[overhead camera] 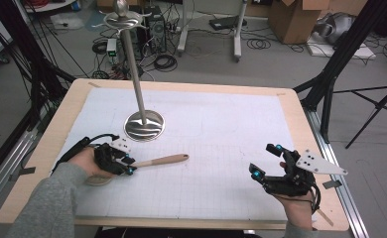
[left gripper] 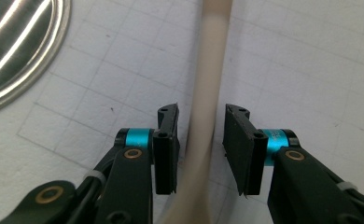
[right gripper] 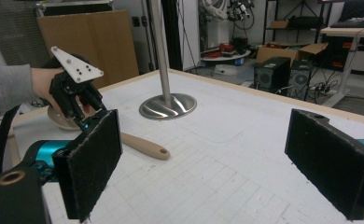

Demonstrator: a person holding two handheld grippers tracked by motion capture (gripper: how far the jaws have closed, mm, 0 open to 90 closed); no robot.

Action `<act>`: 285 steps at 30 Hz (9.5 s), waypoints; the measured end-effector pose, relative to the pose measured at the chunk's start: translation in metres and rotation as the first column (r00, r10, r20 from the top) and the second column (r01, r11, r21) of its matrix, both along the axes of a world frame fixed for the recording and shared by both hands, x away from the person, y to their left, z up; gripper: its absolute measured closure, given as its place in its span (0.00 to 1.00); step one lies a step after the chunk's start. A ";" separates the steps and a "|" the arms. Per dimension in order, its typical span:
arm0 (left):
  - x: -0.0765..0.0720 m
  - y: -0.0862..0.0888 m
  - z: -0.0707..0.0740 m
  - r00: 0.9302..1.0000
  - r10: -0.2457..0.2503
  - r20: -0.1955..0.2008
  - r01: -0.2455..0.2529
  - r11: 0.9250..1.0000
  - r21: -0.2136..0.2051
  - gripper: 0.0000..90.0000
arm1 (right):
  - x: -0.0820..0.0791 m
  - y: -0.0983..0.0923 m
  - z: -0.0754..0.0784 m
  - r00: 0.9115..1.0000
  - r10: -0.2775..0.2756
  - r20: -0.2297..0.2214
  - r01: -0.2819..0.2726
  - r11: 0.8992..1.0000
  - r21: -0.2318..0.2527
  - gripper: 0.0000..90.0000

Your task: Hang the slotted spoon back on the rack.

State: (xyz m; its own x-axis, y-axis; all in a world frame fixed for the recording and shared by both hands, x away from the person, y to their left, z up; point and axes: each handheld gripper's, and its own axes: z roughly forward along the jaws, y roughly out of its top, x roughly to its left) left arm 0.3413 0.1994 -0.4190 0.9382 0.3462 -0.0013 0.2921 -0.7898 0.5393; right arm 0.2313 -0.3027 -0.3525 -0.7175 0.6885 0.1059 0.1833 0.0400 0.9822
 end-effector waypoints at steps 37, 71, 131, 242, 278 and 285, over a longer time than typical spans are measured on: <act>-0.021 0.031 0.010 0.985 0.113 0.134 -0.101 0.990 -0.094 0.86 | 0.005 0.001 -0.001 1.000 0.016 -0.012 -0.016 0.999 0.031 0.11; -0.052 0.067 0.044 0.931 0.320 0.175 -0.253 0.913 -0.321 0.86 | 0.020 0.002 0.004 0.999 0.044 0.000 -0.044 0.997 0.063 0.11; -0.045 0.143 0.109 0.875 0.460 0.151 -0.284 0.740 -0.610 0.86 | 0.018 0.000 0.004 0.999 0.045 0.019 -0.046 0.998 0.053 0.11; -0.005 0.110 0.150 0.862 0.497 0.096 -0.288 0.637 -0.715 0.86 | 0.004 -0.022 0.005 0.999 0.009 0.032 -0.012 0.995 0.102 0.11; 0.012 0.075 0.137 0.822 0.552 0.140 -0.328 0.660 -0.676 0.86 | 0.000 -0.024 0.008 0.999 0.002 0.036 -0.006 0.994 0.105 0.11; 0.016 0.072 0.135 0.814 0.563 0.144 -0.335 0.658 -0.675 0.86 | 0.000 -0.025 0.007 0.999 0.000 0.036 -0.003 0.995 0.103 0.11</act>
